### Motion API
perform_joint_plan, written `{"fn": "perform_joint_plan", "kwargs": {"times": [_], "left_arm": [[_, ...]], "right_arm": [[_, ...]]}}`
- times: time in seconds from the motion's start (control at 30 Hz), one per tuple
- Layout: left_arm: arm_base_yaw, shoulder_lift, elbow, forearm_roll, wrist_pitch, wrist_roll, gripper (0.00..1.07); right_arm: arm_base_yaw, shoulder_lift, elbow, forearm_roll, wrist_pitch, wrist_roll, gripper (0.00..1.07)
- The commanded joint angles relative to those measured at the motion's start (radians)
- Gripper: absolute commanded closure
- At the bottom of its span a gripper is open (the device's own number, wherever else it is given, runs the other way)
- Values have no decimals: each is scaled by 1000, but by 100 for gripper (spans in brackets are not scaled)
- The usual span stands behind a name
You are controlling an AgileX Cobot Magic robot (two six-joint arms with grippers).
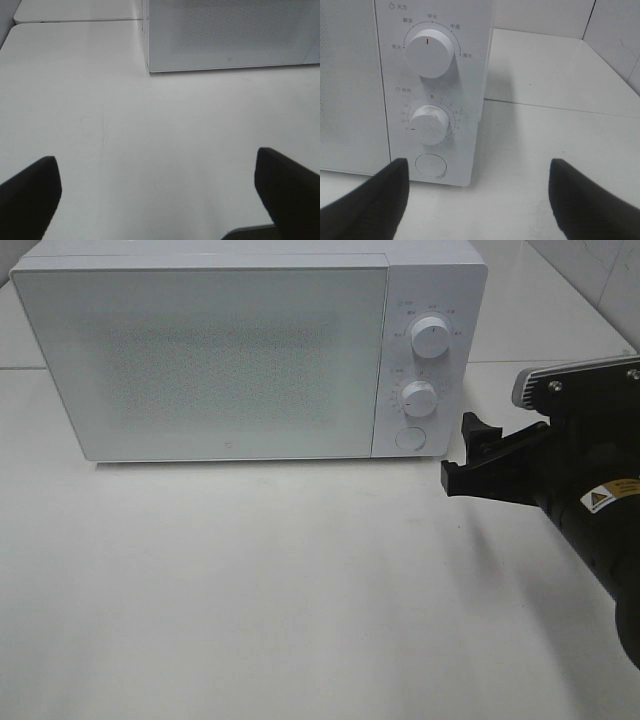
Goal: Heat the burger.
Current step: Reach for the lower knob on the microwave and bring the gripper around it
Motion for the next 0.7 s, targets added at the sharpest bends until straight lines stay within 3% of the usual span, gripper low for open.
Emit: {"fn": "perform_joint_plan", "kwargs": {"times": [0.03, 0.7], "left_arm": [[-1, -22, 3, -7, -15, -1, 7], [-1, -22, 3, -7, -15, -1, 7]], "right_arm": [[4, 39, -33, -1, -47, -7, 33], [4, 256, -217, -33, -114, 32, 33]]}}
